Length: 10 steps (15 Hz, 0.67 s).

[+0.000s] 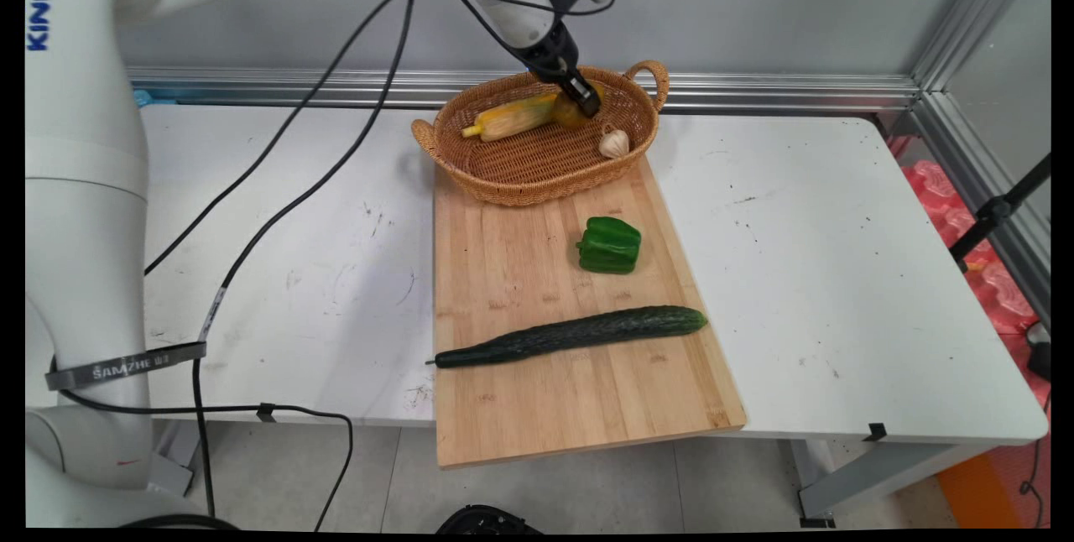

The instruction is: Place the picked object in the vegetable basket

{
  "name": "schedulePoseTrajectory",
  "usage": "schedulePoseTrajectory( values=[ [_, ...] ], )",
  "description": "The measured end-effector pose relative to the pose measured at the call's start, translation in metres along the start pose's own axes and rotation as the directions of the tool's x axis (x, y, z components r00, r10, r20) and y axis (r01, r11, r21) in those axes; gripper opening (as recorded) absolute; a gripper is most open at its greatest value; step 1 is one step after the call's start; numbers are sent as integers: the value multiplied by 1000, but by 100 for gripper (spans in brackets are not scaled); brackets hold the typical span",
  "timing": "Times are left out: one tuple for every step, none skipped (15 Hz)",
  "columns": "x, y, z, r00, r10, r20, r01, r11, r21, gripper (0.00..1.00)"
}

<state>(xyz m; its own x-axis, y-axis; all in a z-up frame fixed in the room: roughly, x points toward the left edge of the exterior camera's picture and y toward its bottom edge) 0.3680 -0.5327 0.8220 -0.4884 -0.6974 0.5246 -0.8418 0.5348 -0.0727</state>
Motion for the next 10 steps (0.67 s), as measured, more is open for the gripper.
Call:
schedulePoseTrajectory(
  values=[
    [1,0,6,1000,-1,9,1,1000,-2,0],
    [3,1,13,1000,-2,20,2,1000,-4,0],
    [4,1,18,1000,-2,28,2,1000,-6,0],
    [4,1,21,999,-2,33,2,1000,-8,0],
    [6,1,25,999,0,38,0,1000,-10,0],
    [7,1,29,999,3,42,-3,1000,-13,0],
    [7,1,30,999,7,43,-6,1000,-15,100],
    [8,0,31,999,11,42,-11,1000,-17,100],
    [9,-1,30,999,17,39,-16,1000,-19,100],
    [10,-1,29,999,22,35,-21,1000,-22,100]
  ],
)
